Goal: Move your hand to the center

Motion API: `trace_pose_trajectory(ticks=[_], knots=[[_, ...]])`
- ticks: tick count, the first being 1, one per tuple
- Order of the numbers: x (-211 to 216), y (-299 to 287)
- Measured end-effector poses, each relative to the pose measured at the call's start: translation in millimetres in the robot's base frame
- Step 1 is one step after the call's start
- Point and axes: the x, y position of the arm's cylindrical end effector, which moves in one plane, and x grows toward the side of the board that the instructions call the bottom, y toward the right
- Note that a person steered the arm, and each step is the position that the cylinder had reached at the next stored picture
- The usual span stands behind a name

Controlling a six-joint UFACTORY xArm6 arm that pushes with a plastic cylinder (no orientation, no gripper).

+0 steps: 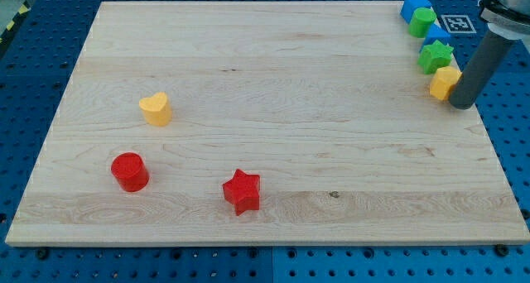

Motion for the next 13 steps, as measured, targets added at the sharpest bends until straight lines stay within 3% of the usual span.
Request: trace_pose_trajectory(ticks=[3,7,8,13], knots=[[-11.9,-24.2],[-12.0,-219.6],[-12.0,-238.8],[-29.7,-240.8]])
